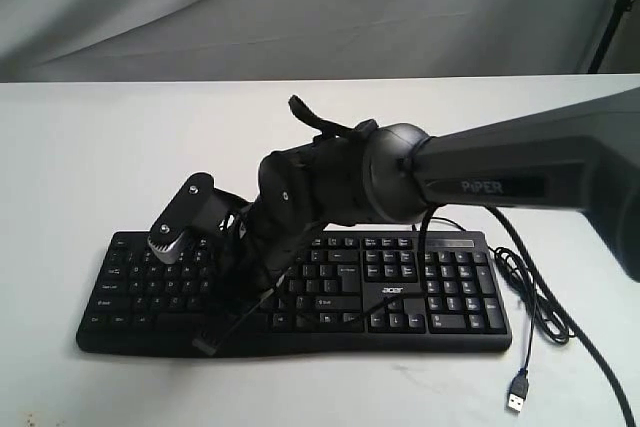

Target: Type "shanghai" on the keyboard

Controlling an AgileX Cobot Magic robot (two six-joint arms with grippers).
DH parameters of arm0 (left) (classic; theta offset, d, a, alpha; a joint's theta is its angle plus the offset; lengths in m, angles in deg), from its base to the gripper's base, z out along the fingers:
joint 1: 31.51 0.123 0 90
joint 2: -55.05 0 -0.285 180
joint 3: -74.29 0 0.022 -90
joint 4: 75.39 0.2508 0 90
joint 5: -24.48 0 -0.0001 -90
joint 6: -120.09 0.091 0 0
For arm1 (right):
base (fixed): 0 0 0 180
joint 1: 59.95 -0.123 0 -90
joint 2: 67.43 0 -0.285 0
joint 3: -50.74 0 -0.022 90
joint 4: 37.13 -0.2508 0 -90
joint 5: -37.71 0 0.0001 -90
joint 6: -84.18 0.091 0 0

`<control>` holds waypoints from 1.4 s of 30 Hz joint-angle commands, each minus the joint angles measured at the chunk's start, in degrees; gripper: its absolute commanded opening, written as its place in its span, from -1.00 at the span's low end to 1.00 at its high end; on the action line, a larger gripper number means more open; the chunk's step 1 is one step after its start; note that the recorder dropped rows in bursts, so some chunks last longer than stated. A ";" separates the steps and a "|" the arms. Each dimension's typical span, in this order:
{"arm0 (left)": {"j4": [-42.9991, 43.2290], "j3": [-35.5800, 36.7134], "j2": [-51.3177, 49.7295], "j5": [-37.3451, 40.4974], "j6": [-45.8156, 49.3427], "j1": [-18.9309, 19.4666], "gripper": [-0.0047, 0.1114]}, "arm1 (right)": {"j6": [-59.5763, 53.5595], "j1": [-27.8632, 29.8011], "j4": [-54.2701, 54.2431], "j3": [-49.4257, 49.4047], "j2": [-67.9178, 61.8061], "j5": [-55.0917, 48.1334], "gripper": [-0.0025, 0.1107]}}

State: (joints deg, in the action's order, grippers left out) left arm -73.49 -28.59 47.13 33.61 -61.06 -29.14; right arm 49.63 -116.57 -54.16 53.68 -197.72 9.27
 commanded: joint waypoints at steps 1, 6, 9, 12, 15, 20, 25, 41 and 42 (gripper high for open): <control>0.00 0.10 0.14 -0.34 -0.15 -0.37 -0.92 | 0.18 0.16 0.00 -0.38 -0.08 0.54 -0.96; 0.00 0.10 0.14 -0.34 -0.15 -0.37 -0.92 | 0.29 0.16 -0.43 -0.38 -0.47 0.42 -0.96; 0.00 0.10 0.14 -0.34 -0.15 -0.37 -0.92 | 0.29 0.16 0.38 -0.38 2.23 0.42 -0.96; 0.00 0.10 0.14 -0.34 -0.15 -0.37 -0.92 | 0.29 0.16 1.29 -0.13 3.40 1.69 -0.96; 0.00 0.10 0.14 -0.34 -0.15 -0.37 -0.92 | 0.29 0.05 1.29 2.18 2.12 1.49 -0.96; 0.00 0.10 0.14 -0.34 -0.15 -0.37 -0.92 | -0.16 -0.06 1.29 6.79 -1.00 -1.38 -0.96; 0.00 0.10 0.14 -0.34 -0.15 -0.37 -0.92 | -2.16 -0.06 -0.58 8.21 -2.40 -2.34 -0.96; 0.00 0.10 0.14 -0.34 -0.15 -0.37 -0.92 | -4.62 -0.06 -3.56 8.21 -4.55 -2.14 -0.96; 0.00 0.10 0.14 -0.34 -0.15 -0.37 -0.92 | -4.62 -0.06 -3.56 8.21 -4.55 -2.14 -0.96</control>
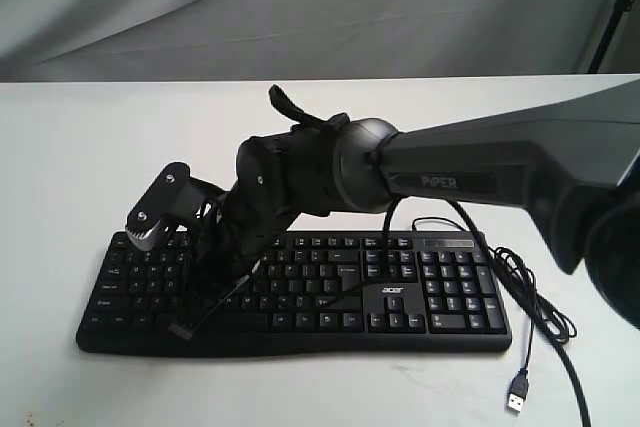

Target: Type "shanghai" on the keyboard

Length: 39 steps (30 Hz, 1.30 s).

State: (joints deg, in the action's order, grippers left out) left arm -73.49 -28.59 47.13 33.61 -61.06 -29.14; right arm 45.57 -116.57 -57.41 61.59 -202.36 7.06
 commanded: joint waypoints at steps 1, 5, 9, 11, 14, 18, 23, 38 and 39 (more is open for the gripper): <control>0.00 0.10 0.14 -0.34 -0.15 -0.37 -0.92 | -0.55 -0.06 -0.31 0.31 -0.06 0.06 -0.96; 0.00 0.10 0.14 -0.34 -0.15 -0.37 -0.92 | -0.55 0.07 -0.45 0.31 -0.43 0.06 -0.96; 0.00 0.10 0.14 -0.34 -0.15 -0.37 -0.92 | -0.55 0.06 0.45 0.41 1.27 0.06 -0.96; 0.00 0.10 0.14 -0.34 -0.15 -0.37 -0.92 | 0.09 0.14 1.52 0.41 2.50 -0.05 -0.96; 0.00 0.10 0.14 -0.34 -0.15 -0.37 -0.92 | 2.91 0.14 4.67 0.41 3.60 -0.98 -0.96; 0.00 0.10 0.14 -0.34 -0.15 -0.37 -0.92 | 6.25 0.28 7.11 0.41 3.89 -3.17 -0.96; 0.00 0.10 0.14 -0.34 -0.15 -0.37 -0.92 | 6.58 0.77 6.33 -1.49 3.89 -2.45 -0.96; 0.00 0.10 0.14 -0.34 -0.15 -0.37 -0.92 | 5.89 0.79 5.76 -3.08 3.89 1.64 -0.96; 0.00 0.10 0.14 -0.34 -0.15 -0.37 -0.92 | 5.69 0.79 5.76 -3.08 3.89 1.77 -0.96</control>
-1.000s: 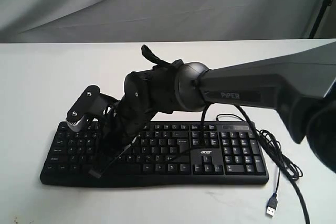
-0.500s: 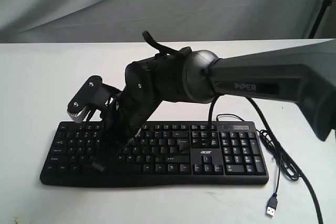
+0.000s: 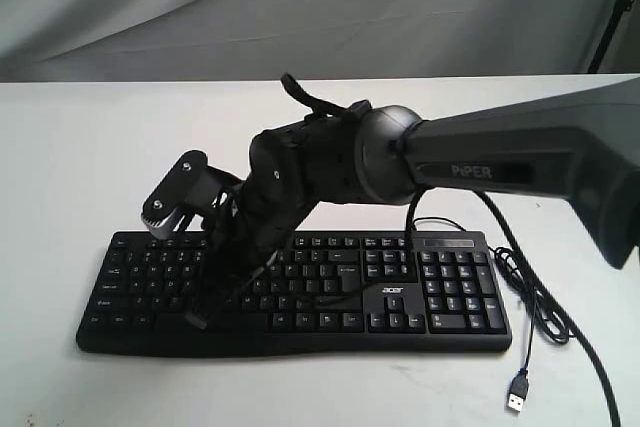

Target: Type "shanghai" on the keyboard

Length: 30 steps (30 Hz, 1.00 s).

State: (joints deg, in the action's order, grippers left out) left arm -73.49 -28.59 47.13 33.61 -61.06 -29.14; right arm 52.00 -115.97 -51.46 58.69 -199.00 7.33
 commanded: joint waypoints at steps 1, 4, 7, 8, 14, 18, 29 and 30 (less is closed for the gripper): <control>0.00 0.10 0.14 -0.34 -0.15 -0.37 -0.92 | -0.71 0.20 -0.18 -0.18 0.53 1.50 -0.96; 0.00 0.10 0.14 -0.34 -0.15 -0.37 -0.92 | -0.71 0.20 -0.18 -0.18 0.05 1.50 -0.96; 0.00 0.10 0.14 -0.34 -0.15 -0.37 -0.92 | -0.71 0.20 -0.48 -0.18 -0.48 1.50 -0.96; 0.00 0.10 0.14 -0.34 -0.15 -0.37 -0.92 | -0.76 0.20 -0.60 -0.18 -0.66 1.50 -0.96; 0.00 0.10 0.14 -0.34 -0.15 -0.37 -0.92 | -1.00 0.20 -1.15 -0.18 -1.74 1.27 -0.96; 0.00 0.10 0.14 -0.34 -0.15 -0.37 -0.92 | -1.00 0.20 -1.15 -0.05 -1.54 0.97 -0.96; 0.00 0.10 0.14 -0.34 -0.15 -0.37 -0.92 | -2.43 -1.63 -1.07 7.73 -2.08 -0.74 -0.96; 0.00 0.10 0.14 -0.34 -0.15 -0.37 -0.92 | -2.57 -2.08 -1.06 9.87 -3.25 -1.31 -0.96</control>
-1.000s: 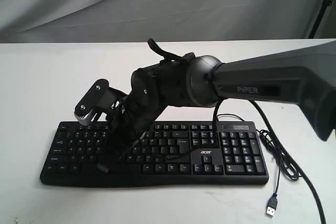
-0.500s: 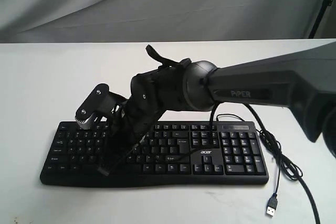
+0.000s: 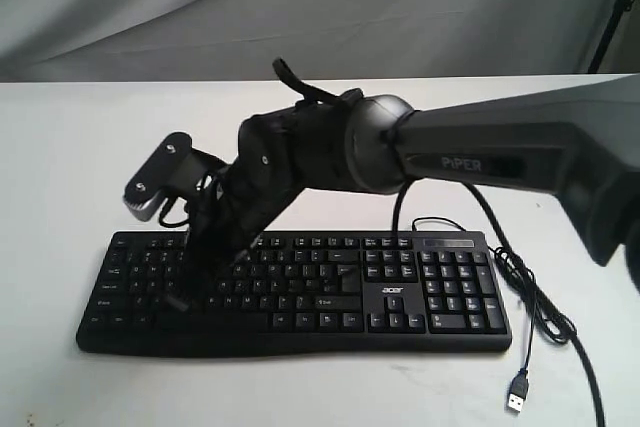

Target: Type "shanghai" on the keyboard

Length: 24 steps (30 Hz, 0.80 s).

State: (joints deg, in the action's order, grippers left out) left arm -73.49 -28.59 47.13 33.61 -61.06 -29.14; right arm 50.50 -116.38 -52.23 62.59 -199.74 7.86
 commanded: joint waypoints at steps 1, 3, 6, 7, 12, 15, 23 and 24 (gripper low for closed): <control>0.00 0.10 0.14 -0.34 -0.15 -0.37 -0.92 | -1.18 -2.04 -0.29 7.80 -3.48 -2.56 -0.96; 0.00 0.10 0.14 -0.34 -0.15 -0.37 -0.92 | -1.34 -2.88 -0.44 12.45 -6.42 -4.94 -0.96; 0.00 0.10 0.14 -0.34 -0.15 -0.37 -0.92 | -1.91 -3.64 -0.79 18.93 -10.04 -8.31 -0.96; 0.00 0.10 0.14 -0.34 -0.15 -0.37 -0.92 | -2.23 -3.79 -1.19 20.54 -11.06 -9.23 -0.96; 0.00 0.10 0.14 -0.34 -0.15 -0.37 -0.92 | -2.50 -4.19 -1.71 27.46 -14.92 -13.27 -0.96; 0.00 0.10 0.14 -0.34 -0.15 -0.37 -0.92 | -2.50 -4.19 -1.78 27.94 -15.24 -13.76 -0.96; 0.00 0.10 0.14 -0.34 -0.15 -0.37 -0.92 | -2.66 -4.19 -3.03 27.94 -16.73 -15.18 -0.96; 0.00 0.10 0.14 -0.34 -0.15 -0.37 -0.92 | -2.66 -4.19 -3.20 27.94 -16.73 -15.30 -0.96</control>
State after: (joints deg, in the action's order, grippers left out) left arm -73.49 -28.59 47.13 33.61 -61.06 -29.14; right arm 48.35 -120.46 -54.76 90.27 -216.53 -6.97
